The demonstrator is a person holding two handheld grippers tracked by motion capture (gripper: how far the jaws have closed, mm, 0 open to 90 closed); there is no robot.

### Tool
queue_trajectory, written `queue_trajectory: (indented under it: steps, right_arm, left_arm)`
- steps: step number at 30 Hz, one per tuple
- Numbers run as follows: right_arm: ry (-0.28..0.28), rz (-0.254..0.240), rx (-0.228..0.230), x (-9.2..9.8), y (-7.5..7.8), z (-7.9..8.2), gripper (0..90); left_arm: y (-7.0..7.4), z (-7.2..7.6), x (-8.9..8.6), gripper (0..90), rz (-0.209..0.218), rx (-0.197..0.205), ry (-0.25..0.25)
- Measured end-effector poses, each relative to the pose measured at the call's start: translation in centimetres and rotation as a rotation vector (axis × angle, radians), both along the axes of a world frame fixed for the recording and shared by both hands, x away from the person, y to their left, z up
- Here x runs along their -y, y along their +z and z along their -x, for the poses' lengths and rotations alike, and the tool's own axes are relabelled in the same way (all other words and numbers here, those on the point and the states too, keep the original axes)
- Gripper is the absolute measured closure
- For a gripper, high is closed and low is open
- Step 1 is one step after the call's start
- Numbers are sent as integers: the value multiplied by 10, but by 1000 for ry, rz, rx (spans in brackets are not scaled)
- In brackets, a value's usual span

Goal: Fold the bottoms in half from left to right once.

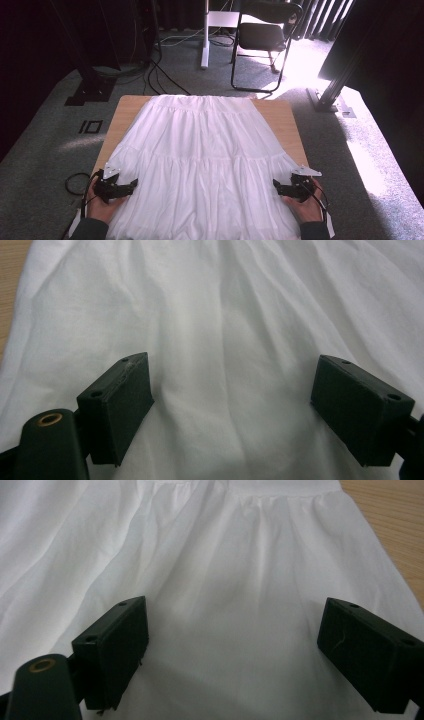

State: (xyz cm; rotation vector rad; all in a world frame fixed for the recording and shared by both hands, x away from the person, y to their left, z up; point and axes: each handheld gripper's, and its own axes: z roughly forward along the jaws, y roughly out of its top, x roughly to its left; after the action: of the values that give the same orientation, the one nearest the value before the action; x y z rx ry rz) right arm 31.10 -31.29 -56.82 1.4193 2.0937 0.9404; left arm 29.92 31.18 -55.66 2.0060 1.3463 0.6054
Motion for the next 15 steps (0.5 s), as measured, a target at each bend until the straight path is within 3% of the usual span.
queue_trajectory:
  steps: [15]
  right_arm:
    - [-4,-1,2,0,0,0,131]
  left_arm:
    - [1,0,1,181,-3,-1,14]
